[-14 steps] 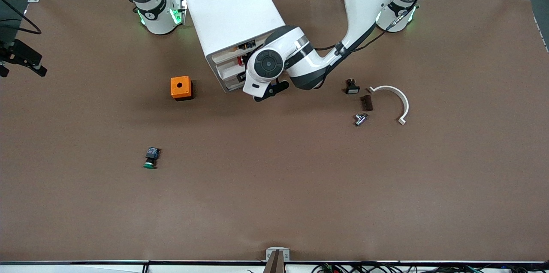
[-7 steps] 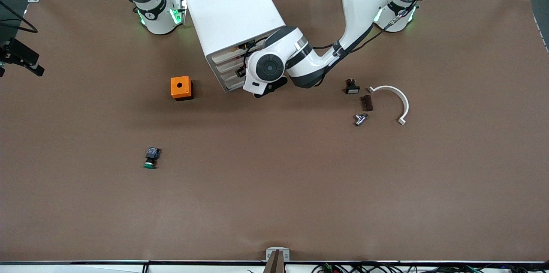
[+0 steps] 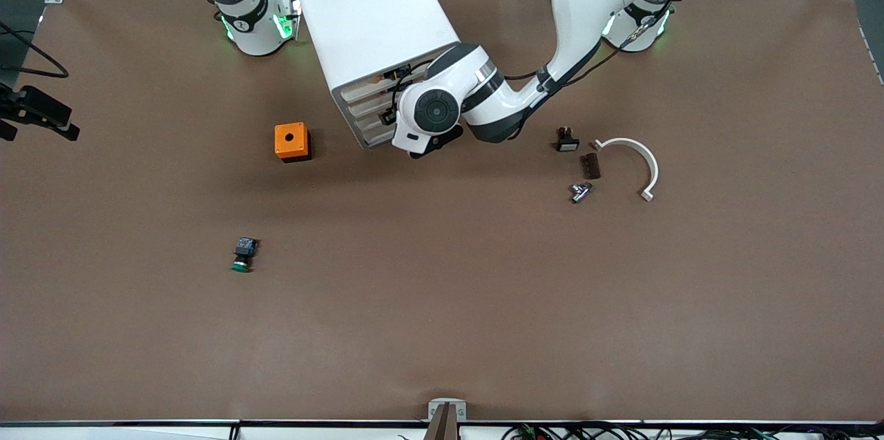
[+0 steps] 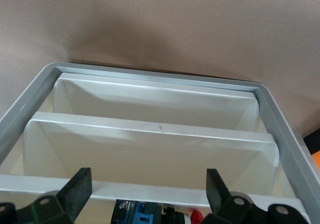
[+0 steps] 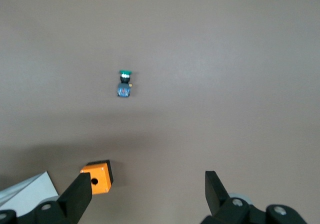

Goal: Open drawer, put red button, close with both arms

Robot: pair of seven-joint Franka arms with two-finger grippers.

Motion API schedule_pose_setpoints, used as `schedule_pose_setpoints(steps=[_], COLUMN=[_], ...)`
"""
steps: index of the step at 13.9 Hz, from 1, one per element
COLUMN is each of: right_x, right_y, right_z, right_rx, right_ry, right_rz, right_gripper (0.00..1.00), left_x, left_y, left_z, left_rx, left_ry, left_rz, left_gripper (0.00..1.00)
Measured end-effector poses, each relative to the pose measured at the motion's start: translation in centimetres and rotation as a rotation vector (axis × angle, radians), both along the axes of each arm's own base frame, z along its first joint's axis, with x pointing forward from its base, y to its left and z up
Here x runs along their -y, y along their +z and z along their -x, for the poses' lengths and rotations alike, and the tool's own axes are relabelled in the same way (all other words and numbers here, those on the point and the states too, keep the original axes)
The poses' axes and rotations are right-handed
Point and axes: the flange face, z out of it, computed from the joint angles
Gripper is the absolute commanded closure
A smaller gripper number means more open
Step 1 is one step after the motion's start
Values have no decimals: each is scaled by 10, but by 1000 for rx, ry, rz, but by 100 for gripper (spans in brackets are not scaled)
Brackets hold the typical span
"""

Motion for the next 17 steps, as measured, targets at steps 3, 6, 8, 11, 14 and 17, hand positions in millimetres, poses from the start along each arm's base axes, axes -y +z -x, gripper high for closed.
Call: schedule_pose_setpoints(steps=[3, 6, 8, 11, 14, 17], right_x=[0, 0, 0, 0, 0, -2], right_y=[1, 3, 4, 5, 3, 3], right_z=[1, 2, 2, 2, 4, 5], right_rx=[-15, -14, -12, -10, -30, -40], right_ry=[-2, -6, -8, -11, -10, -10], right_rz=[-1, -1, -1, -1, -3, -4], right_gripper=[0, 0, 0, 0, 0, 0], left_x=[-2, -18, -39, -83, -138, -220], left_y=[3, 22, 49, 89, 129, 171], left_z=[-7, -34, -58, -89, -118, -152], left_rx=[10, 40, 83, 144, 189, 226], left_ry=[17, 64, 89, 63, -16, -88], left_rz=[11, 29, 29, -50, -89, -88], left_gripper=[0, 0, 0, 0, 0, 0])
